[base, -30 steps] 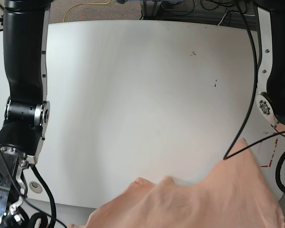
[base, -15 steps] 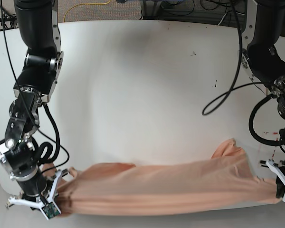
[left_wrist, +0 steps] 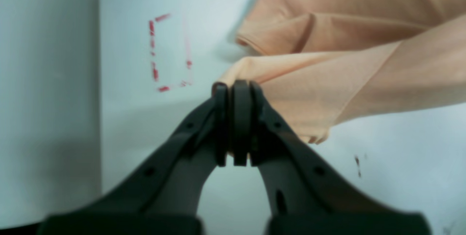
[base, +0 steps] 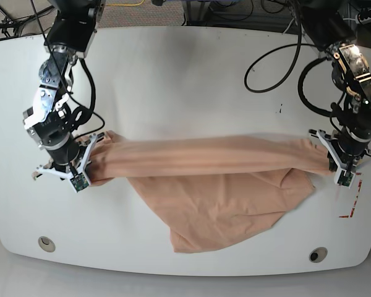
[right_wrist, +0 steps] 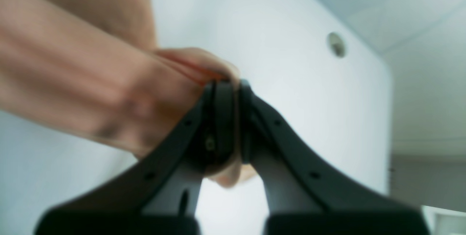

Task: Fold the T-shirt properly
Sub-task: 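Lay the shirt down by moving both grippers away from the robot, then release the left gripper and grasp the shirt's hem corner with it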

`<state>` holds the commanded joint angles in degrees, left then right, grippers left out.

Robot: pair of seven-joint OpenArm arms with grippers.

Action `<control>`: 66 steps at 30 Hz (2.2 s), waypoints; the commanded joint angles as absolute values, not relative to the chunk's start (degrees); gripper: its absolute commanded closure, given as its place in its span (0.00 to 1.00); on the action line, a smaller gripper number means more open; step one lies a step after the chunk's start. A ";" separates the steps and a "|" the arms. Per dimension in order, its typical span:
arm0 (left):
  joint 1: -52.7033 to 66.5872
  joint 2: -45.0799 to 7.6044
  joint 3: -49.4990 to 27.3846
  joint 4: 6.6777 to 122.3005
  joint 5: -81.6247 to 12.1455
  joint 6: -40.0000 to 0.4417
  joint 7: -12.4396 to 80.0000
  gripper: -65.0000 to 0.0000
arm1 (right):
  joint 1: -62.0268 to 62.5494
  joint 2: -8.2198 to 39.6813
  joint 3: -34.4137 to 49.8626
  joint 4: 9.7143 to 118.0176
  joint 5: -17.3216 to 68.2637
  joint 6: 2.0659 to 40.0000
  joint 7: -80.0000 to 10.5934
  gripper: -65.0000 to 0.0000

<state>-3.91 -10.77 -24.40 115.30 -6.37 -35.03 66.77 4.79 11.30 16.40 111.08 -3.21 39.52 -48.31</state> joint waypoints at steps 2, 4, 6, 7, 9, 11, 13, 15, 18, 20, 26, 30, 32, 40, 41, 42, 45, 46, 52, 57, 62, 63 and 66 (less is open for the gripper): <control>-0.92 -9.80 -24.84 115.30 -6.29 -35.03 66.95 1.00 | 1.63 10.24 17.36 111.08 -3.38 39.52 -46.90 1.00; 1.80 -9.27 -25.80 115.30 -6.29 -35.03 67.03 1.00 | -0.66 9.54 18.15 111.08 -3.30 39.52 -45.93 1.00; 4.18 -9.01 -26.77 115.30 -6.29 -35.03 67.03 1.00 | -2.51 9.01 18.51 111.08 -3.21 39.52 -45.58 1.00; 5.14 -9.01 -27.12 115.30 -6.29 -35.03 67.03 1.00 | -3.21 8.84 18.77 111.08 -3.30 39.52 -45.58 1.00; 7.16 -9.01 -27.65 115.21 -6.29 -35.03 67.03 1.00 | -4.79 8.48 18.95 111.08 -3.47 39.52 -45.49 1.00; 9.54 -9.01 -27.91 115.21 -6.29 -35.03 67.03 1.00 | -6.11 8.13 19.30 111.08 -3.38 39.52 -45.49 1.00; 11.82 -9.10 -27.91 115.21 -6.29 -35.03 67.03 1.00 | -7.60 8.13 19.56 111.08 -3.21 39.52 -45.49 1.00; 13.67 -9.27 -28.00 115.12 -6.29 -35.03 67.03 1.00 | -8.92 8.13 19.65 111.08 -3.21 39.52 -45.49 1.00; 16.13 -9.36 -28.00 115.03 -6.29 -35.12 67.03 1.00 | -10.33 8.04 19.65 111.08 -3.21 39.34 -45.49 1.00; 17.63 -9.45 -28.00 115.03 -6.29 -35.12 67.03 1.00 | -11.21 7.43 19.56 111.08 -3.21 39.34 -45.49 1.00; 20.70 -10.59 -28.09 114.95 -5.93 -39.16 66.95 1.00 | -13.23 5.67 19.74 111.08 -3.91 39.34 -45.49 1.00; 21.67 -10.59 -28.18 114.86 -5.76 -40.00 67.03 1.00 | -14.37 4.97 19.65 111.08 -3.82 39.34 -45.49 1.00; 21.76 -10.68 -28.18 114.86 -5.76 -40.00 67.12 1.00 | -14.46 4.97 19.65 111.08 -3.82 39.34 -45.49 1.00; 21.41 -12.88 -27.91 114.77 -6.02 -40.00 68.70 0.81 | -14.81 4.88 19.65 111.08 -3.82 39.16 -45.49 1.00; 21.32 -12.97 -27.91 114.77 -6.11 -40.00 68.97 0.74 | -14.81 4.88 19.65 111.08 -3.82 39.08 -45.49 1.00; 21.05 -12.97 -27.82 114.77 -6.11 -40.00 69.05 0.68 | -14.81 4.88 19.65 111.08 -3.82 39.08 -45.49 1.00; 19.21 -13.05 -27.91 114.86 -6.11 -40.00 69.32 0.51 | -14.81 4.88 19.65 111.08 -3.82 39.08 -45.49 1.00; 18.33 -13.05 -28.00 114.86 -6.11 -40.00 69.32 0.46 | -14.81 4.88 19.65 111.08 -3.82 39.08 -45.58 1.00; 12.53 -13.05 -31.08 114.95 -6.20 -40.00 69.32 0.46 | -14.81 4.79 19.65 111.08 -3.74 39.08 -45.58 1.00; 3.65 -13.05 -35.12 113.10 -5.76 -40.00 69.32 0.46 | -14.81 4.79 19.65 111.16 -3.30 39.08 -45.58 1.00; -3.74 -13.14 -35.21 107.47 -5.67 -40.00 69.32 0.46 | -14.81 4.79 19.65 111.25 -3.30 39.08 -45.58 1.00; -4.79 -13.14 -35.21 106.42 -5.67 -40.00 69.32 0.46 | -14.81 4.70 19.56 111.25 -3.30 39.08 -45.58 1.00; -10.24 -13.14 -35.91 100.62 -5.67 -40.00 69.32 0.46 | -14.64 4.09 19.47 111.25 -3.21 39.08 -45.58 1.00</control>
<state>-10.24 -13.14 -35.91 100.62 -5.67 -40.00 69.32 -14.64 4.09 19.47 111.25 -3.21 39.08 -45.58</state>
